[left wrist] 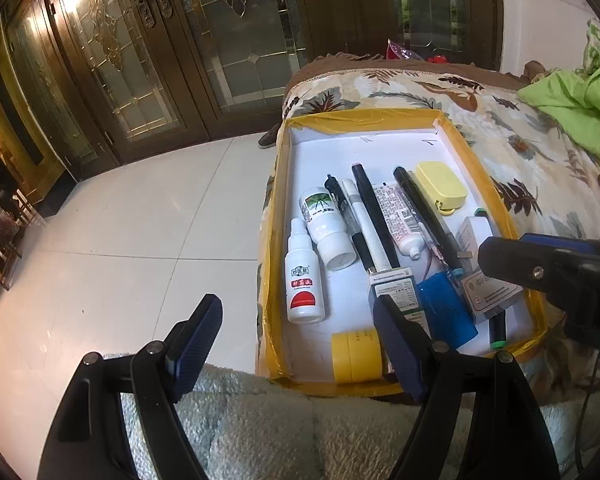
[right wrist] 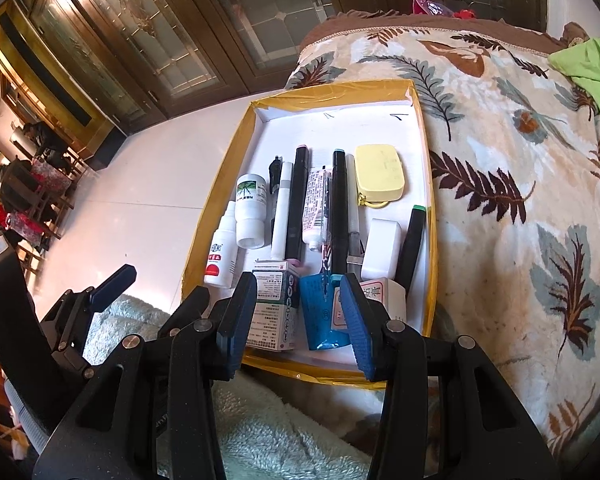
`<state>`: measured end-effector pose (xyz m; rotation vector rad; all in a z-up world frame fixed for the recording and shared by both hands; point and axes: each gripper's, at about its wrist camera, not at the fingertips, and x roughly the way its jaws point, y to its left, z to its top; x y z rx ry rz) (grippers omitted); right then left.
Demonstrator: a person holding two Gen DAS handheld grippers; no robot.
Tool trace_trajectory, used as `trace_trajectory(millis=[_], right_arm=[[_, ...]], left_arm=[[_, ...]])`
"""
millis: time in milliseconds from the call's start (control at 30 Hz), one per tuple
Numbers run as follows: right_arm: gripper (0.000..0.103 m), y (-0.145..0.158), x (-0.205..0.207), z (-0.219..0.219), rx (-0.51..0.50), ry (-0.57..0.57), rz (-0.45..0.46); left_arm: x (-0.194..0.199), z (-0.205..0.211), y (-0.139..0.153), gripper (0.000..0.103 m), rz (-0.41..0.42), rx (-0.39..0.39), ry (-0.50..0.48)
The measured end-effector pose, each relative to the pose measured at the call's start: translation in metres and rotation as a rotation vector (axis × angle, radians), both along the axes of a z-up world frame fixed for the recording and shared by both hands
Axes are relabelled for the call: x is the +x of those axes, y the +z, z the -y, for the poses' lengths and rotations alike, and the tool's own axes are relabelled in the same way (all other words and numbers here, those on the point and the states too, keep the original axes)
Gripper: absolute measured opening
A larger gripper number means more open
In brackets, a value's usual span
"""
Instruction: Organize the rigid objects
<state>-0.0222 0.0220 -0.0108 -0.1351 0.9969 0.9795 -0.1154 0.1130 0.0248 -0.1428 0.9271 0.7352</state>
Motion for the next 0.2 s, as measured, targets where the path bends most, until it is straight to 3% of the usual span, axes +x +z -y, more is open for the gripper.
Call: trace_trajectory(millis=[200], right_arm=[[0.043, -0.002, 0.0016, 0.0011, -0.008, -0.012, -0.004]], left_arm=[[-0.0008, 0.0018, 0.0005, 0.078, 0.004, -0.012, 0.0]])
